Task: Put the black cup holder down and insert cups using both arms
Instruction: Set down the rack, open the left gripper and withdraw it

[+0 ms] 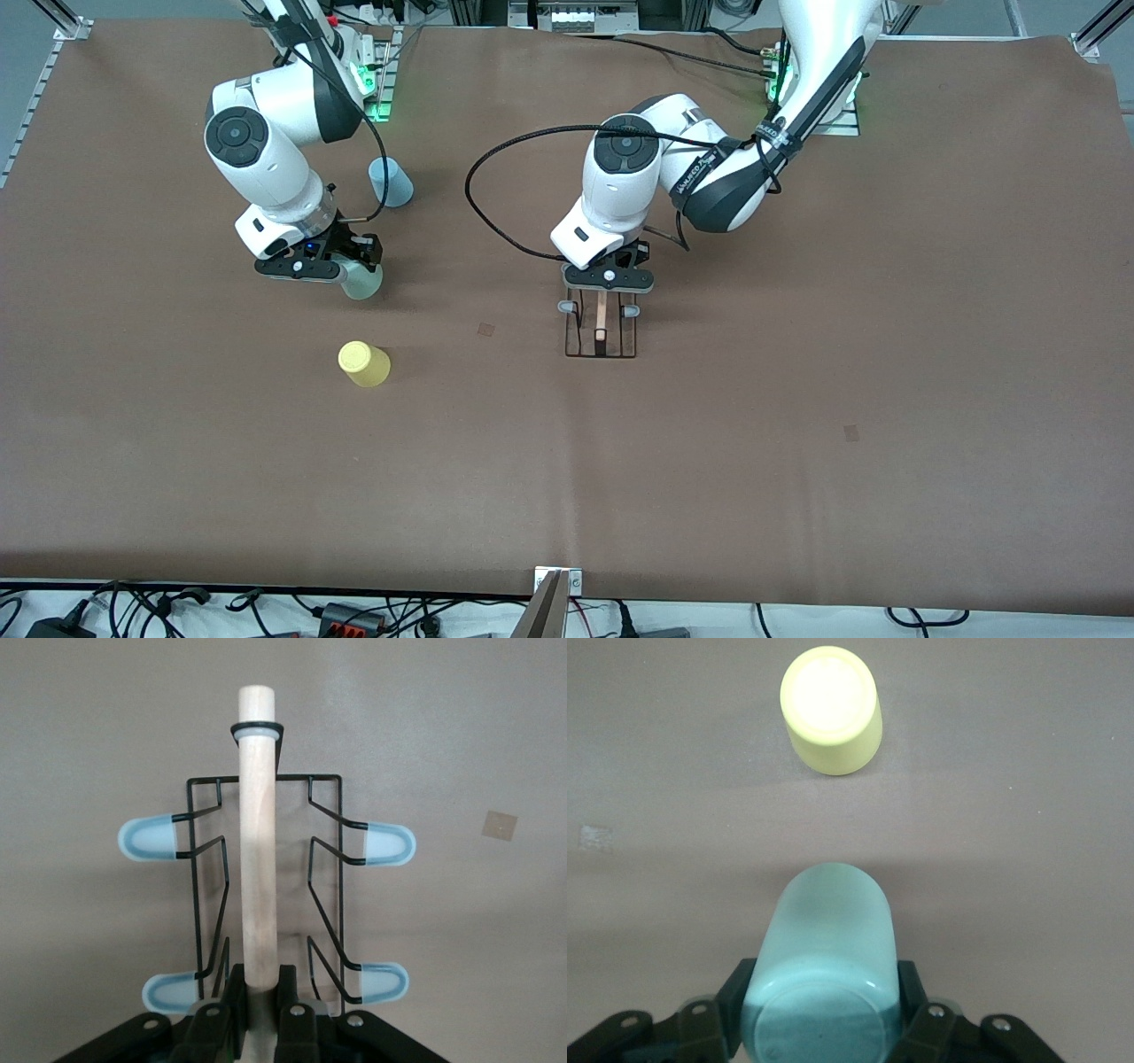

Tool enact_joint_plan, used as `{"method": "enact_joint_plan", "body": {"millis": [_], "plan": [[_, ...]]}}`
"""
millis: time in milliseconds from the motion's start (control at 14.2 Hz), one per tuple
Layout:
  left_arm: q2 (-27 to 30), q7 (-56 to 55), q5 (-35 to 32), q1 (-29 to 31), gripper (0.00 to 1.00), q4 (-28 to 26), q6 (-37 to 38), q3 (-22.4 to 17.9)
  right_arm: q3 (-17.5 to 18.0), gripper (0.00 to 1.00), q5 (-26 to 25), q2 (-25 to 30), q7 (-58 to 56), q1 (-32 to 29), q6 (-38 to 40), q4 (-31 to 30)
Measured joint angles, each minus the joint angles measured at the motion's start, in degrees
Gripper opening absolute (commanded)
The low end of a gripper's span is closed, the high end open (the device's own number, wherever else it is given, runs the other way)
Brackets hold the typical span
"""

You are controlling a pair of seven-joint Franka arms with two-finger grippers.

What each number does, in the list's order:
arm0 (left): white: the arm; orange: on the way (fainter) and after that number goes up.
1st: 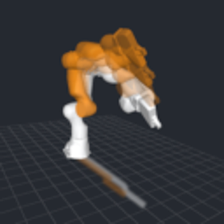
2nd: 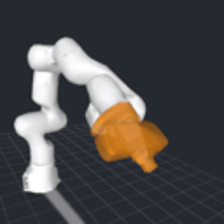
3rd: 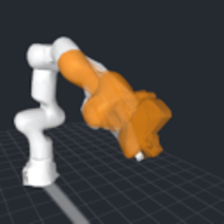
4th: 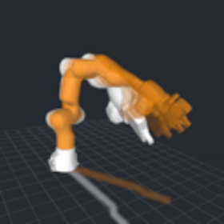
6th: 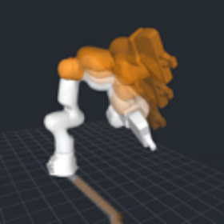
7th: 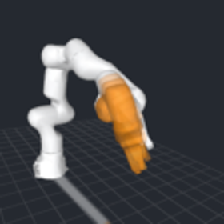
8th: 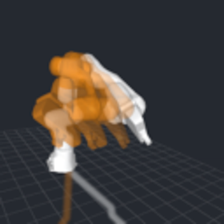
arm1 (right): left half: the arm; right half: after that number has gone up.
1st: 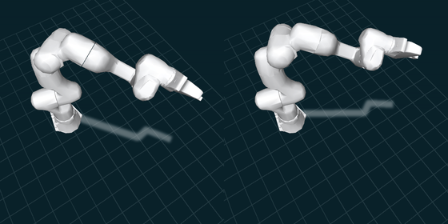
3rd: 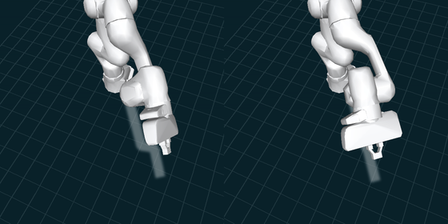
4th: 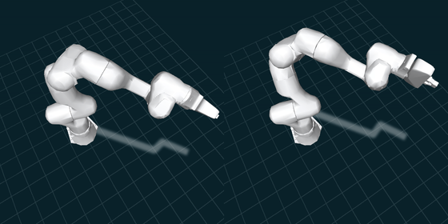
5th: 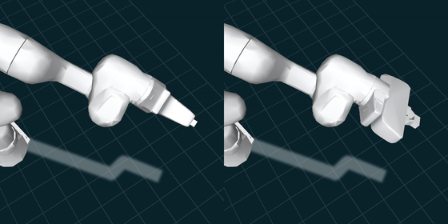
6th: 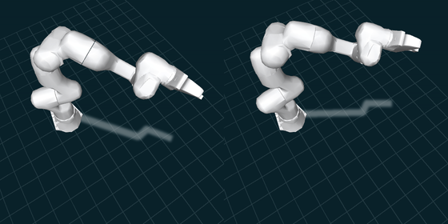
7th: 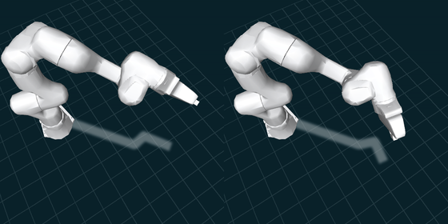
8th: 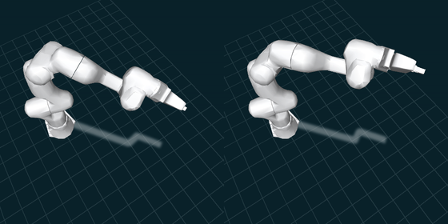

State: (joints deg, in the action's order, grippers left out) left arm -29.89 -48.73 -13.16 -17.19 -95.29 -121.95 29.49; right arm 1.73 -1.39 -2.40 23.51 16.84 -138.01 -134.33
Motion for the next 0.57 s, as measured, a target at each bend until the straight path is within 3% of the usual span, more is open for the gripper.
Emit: {"method": "enact_joint_plan", "body": {"millis": [353, 565], "plan": [[0.95, 0.61, -0.25, 1.41, 1.0, 1.89, 2.13, -0.21, 0.0, 0.18, -0.04, 0.0, -0.22, 0.0, 0.59, 0.28], [4.44, 5.75, -0.34, 5.18, 1.0, 4.67, 11.44, -0.23, 0.0, 0.18, -0.04, 0.0, -0.23, 0.0, 0.74, 0.42]]}}
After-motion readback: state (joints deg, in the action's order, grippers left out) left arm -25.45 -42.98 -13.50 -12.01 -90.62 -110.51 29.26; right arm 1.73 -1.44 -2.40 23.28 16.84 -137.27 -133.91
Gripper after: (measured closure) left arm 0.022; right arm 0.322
